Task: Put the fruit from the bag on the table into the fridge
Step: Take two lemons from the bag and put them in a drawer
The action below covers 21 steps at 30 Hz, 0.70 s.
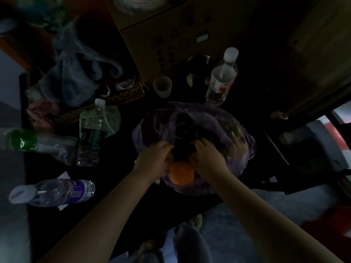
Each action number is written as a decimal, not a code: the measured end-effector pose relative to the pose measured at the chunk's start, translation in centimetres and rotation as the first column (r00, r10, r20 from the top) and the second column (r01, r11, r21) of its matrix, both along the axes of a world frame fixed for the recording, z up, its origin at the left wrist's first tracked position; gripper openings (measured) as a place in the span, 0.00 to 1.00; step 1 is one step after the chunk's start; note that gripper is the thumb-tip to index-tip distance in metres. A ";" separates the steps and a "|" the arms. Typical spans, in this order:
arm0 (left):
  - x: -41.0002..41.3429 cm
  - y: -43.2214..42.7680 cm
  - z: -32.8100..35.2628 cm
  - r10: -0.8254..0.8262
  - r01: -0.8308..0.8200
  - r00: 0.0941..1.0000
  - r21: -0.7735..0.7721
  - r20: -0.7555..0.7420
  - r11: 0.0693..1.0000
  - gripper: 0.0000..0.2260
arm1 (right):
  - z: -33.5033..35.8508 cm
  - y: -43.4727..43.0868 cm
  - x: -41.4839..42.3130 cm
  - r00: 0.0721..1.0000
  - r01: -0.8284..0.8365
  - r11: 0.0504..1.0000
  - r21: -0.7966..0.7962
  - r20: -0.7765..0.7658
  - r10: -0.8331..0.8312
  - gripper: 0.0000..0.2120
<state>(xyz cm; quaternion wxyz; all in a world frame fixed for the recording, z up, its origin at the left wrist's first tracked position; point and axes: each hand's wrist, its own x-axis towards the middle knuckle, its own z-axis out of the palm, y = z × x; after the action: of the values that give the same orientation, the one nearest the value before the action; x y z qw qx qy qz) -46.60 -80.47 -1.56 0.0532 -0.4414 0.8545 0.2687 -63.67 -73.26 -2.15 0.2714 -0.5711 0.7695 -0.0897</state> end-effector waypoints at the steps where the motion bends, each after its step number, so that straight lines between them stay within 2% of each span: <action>1: 0.4 0.4 -0.1 0.001 -0.001 1.000 0.001 0.016 1.000 0.24 | -0.2 0.4 0.2 1.000 -0.008 1.000 -0.005 -0.005 0.008 0.24; 11: 1.9 3.2 -2.3 0.068 -0.064 0.996 -0.071 0.057 0.995 0.32 | -1.4 3.3 0.5 0.998 0.044 0.999 -0.010 -0.035 -0.045 0.30; 17: 1.5 3.3 -3.0 0.089 -0.085 0.995 -0.079 0.051 0.993 0.29 | -1.8 3.7 0.9 0.997 0.063 0.998 -0.017 -0.051 -0.063 0.29; 21: 1.2 3.1 -2.9 0.105 -0.104 0.994 -0.032 0.030 0.994 0.28 | -2.2 3.8 1.1 0.997 0.032 0.999 0.013 -0.068 -0.031 0.28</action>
<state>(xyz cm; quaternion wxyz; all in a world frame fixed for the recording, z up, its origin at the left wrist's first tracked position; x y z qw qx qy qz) -45.38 -77.36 -4.43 0.0458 -0.4903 0.8334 0.2511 -62.54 -69.48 -4.39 0.2478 -0.5597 0.7877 -0.0694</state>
